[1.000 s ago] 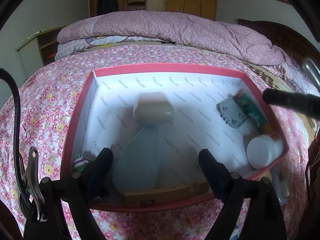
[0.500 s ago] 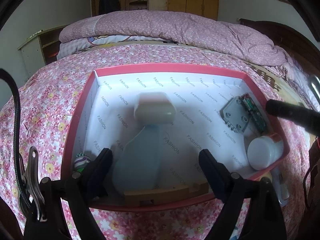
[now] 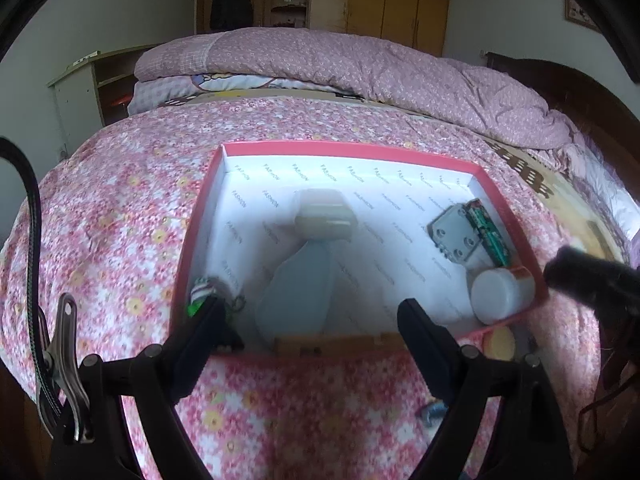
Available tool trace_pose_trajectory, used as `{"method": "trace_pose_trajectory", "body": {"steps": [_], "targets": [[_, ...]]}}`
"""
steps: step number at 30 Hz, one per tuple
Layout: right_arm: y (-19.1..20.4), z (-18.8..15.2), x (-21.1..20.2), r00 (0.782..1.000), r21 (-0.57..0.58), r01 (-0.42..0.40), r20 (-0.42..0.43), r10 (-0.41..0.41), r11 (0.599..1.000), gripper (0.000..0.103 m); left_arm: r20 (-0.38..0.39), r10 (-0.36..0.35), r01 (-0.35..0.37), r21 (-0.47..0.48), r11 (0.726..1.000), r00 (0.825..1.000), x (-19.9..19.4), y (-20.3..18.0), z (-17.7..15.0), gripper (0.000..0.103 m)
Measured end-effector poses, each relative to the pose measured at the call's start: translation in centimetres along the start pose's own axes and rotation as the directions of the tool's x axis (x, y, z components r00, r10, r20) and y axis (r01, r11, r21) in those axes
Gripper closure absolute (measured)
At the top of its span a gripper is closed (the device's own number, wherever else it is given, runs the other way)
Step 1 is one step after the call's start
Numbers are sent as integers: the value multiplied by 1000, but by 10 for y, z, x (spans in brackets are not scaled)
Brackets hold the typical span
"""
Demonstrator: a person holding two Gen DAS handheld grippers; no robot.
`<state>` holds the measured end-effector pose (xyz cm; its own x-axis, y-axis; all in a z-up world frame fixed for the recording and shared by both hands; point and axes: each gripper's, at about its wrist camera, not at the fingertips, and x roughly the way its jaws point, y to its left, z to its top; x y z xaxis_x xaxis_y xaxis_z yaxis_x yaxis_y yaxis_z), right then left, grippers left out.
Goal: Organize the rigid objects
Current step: 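Grasp white plug charger with right tool while left tool moves to blue curved handle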
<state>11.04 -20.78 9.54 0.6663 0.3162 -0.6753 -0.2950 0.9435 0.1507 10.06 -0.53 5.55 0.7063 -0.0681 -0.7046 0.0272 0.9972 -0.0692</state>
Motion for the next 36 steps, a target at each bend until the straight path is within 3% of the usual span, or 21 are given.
{"method": "trace_pose_trajectory", "body": {"steps": [7, 12, 21, 36], "targets": [[11, -29, -18, 1000, -48, 17, -6, -18, 999, 56, 7, -37, 37, 23, 999, 999, -23, -7, -9, 12], [5, -48, -29, 1000, -21, 21, -11, -22, 1000, 56, 9, -68, 67, 67, 995, 998, -38, -17, -21, 12], [-8, -79, -33, 998, 10, 38, -55, -37, 999, 56, -64, -122, 130, 145, 981, 990, -40, -41, -49, 12], [-28, -77, -5, 995, 132, -21, -89, 33, 991, 57, -120, -118, 139, 183, 973, 986, -27, -55, -65, 12]]}}
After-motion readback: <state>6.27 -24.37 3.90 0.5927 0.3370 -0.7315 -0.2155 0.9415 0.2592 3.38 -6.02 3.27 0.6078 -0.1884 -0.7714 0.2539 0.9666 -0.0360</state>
